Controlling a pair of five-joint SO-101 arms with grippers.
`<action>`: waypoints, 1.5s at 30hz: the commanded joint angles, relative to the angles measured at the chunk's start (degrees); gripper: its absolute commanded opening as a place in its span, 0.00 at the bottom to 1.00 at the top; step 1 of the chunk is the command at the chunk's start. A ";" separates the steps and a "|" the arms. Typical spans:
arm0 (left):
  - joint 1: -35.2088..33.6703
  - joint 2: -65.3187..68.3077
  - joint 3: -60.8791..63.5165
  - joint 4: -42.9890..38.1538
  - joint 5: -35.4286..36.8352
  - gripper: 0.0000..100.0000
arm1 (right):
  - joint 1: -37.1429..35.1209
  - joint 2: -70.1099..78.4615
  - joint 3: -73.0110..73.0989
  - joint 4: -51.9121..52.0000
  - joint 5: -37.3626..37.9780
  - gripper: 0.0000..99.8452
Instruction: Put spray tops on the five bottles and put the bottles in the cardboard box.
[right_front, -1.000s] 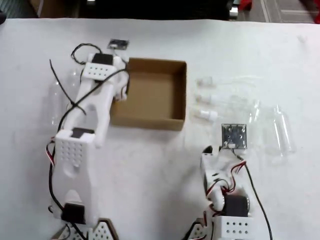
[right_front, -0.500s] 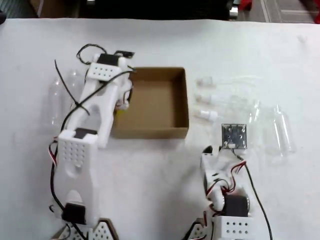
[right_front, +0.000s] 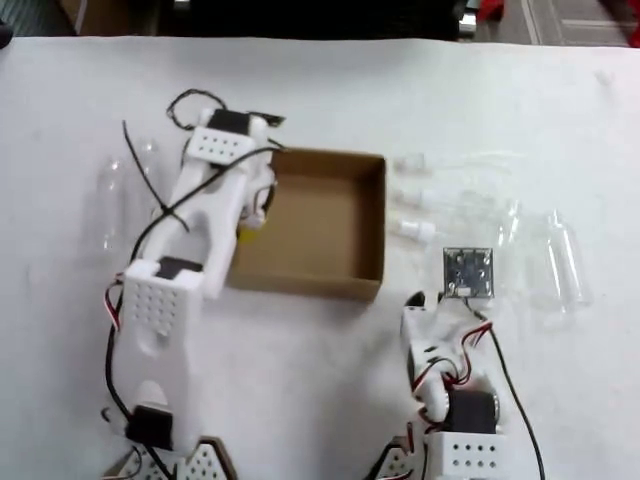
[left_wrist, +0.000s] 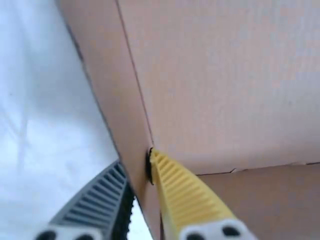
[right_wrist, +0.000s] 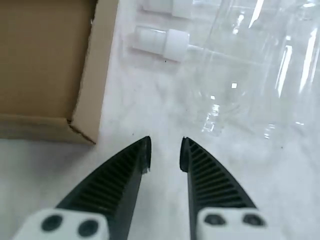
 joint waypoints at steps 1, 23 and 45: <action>2.24 -2.86 0.88 1.67 5.45 0.02 | -0.31 -0.57 0.62 -1.36 0.53 0.09; 2.07 -18.42 17.49 -4.31 7.30 0.15 | -0.04 -0.57 0.62 -1.80 0.53 0.09; -4.62 -37.93 16.35 -1.05 -0.88 0.20 | -0.22 -0.57 0.62 -1.80 0.53 0.09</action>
